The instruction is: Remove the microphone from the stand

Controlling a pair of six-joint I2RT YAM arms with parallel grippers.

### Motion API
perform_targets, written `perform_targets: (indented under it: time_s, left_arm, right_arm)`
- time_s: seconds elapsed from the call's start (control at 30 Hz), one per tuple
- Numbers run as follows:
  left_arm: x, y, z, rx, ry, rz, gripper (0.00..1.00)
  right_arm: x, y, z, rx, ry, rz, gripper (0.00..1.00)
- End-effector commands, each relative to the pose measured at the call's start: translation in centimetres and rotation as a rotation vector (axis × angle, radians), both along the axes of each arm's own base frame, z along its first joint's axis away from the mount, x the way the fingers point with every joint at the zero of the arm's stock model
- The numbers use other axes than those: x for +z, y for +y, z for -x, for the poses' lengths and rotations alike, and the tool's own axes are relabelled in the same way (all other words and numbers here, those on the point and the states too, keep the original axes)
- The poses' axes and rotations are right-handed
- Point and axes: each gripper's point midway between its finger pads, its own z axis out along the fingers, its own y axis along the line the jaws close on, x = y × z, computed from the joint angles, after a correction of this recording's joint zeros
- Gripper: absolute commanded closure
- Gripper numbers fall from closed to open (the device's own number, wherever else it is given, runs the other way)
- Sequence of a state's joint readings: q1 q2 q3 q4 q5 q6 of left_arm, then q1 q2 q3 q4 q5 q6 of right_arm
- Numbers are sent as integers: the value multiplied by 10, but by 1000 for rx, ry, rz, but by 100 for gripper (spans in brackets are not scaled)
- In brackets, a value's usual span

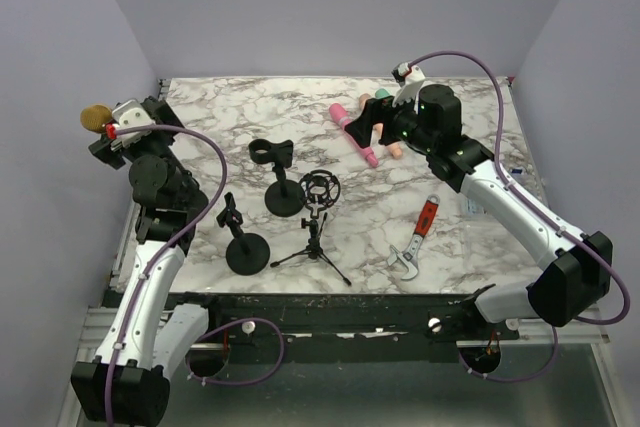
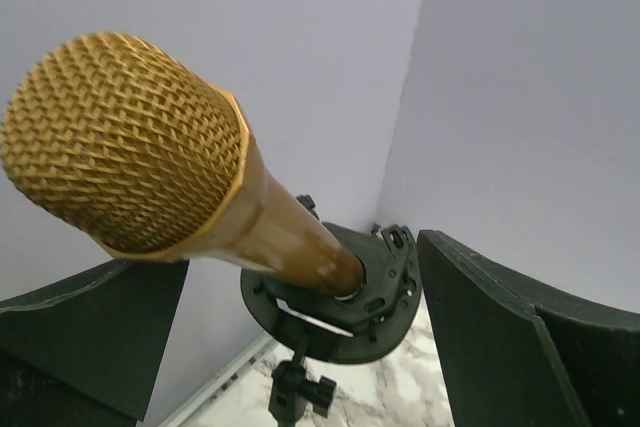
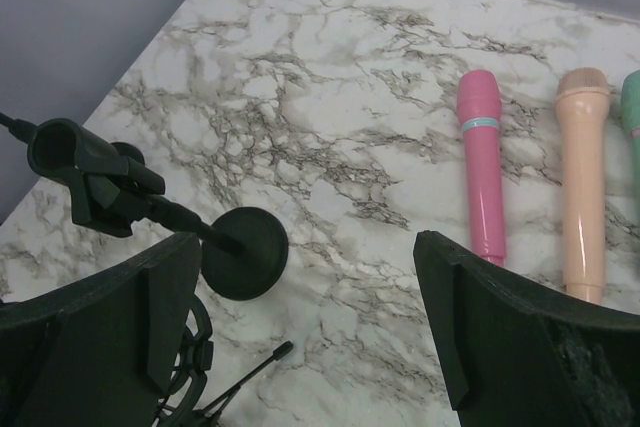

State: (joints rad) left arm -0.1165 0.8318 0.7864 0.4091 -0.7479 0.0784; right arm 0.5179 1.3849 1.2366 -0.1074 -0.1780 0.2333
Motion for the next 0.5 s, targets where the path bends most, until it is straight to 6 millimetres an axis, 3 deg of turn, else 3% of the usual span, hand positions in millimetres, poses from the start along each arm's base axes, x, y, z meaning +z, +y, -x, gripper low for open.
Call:
perform_targets:
  time_s: [0.0,0.13,0.27,0.47]
  left_arm:
    - [20,15,6,64,-121,10,1]
    - [29,19,5,72,-159,-6,3]
    - [33,19,3,61,-178,-12,11]
    - [34,20,10,61,-212,-19,44]
  right_arm:
    - [0,-3,3,-3,-8,27,4]
    - [-1,-2,2,-2,-5,28,4]
    - [-3,1,1,7,3,25,4]
    - [-5,4,-1,13,12,23,4]
